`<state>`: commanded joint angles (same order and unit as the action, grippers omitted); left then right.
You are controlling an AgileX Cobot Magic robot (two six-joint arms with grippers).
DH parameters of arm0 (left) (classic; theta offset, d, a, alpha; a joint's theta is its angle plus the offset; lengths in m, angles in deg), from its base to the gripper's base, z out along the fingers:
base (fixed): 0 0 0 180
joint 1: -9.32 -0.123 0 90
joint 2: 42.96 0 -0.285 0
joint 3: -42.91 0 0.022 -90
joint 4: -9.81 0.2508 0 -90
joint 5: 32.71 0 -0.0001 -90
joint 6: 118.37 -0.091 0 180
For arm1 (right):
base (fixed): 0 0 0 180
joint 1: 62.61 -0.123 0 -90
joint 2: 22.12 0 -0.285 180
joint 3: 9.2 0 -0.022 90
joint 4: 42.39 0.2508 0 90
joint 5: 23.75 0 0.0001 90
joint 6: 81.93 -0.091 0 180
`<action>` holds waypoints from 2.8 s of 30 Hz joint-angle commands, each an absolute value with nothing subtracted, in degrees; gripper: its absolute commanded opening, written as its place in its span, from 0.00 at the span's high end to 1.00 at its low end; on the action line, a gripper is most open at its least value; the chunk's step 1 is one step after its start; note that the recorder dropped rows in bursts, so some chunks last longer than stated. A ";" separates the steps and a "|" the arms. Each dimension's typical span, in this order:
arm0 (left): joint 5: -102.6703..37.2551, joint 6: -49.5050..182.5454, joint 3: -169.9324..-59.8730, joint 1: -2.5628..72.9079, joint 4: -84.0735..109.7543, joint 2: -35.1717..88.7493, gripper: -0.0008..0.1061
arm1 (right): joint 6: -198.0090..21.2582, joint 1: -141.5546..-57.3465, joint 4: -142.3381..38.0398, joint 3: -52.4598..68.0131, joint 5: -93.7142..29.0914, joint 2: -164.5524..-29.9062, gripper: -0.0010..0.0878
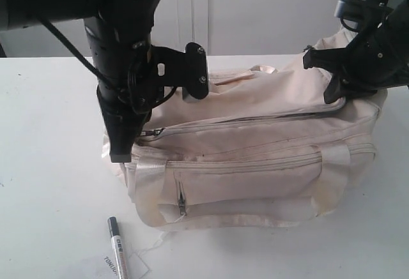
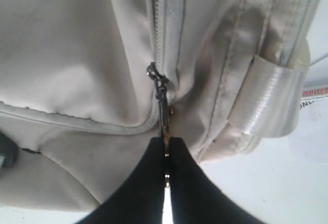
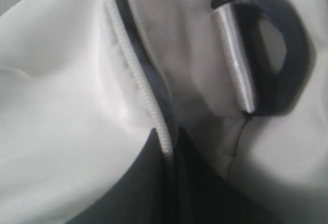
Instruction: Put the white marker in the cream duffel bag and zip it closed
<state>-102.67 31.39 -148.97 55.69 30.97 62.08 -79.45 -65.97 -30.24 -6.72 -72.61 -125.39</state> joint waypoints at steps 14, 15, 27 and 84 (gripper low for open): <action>-102.67 31.39 -148.50 50.44 30.91 59.50 0.99 | -79.24 -65.97 -30.59 -6.72 -72.72 -125.39 0.99; -102.67 31.39 -148.50 50.44 30.59 59.50 0.99 | -79.24 -65.97 -30.59 -6.72 -72.72 -125.39 0.99; -102.67 28.18 -148.50 50.56 27.47 57.74 0.99 | -77.08 -65.97 -34.52 -6.72 -71.54 -125.39 0.99; -101.28 28.32 -148.50 50.56 17.12 56.22 0.99 | -34.47 -66.19 -5.07 -6.72 -79.39 -114.58 0.65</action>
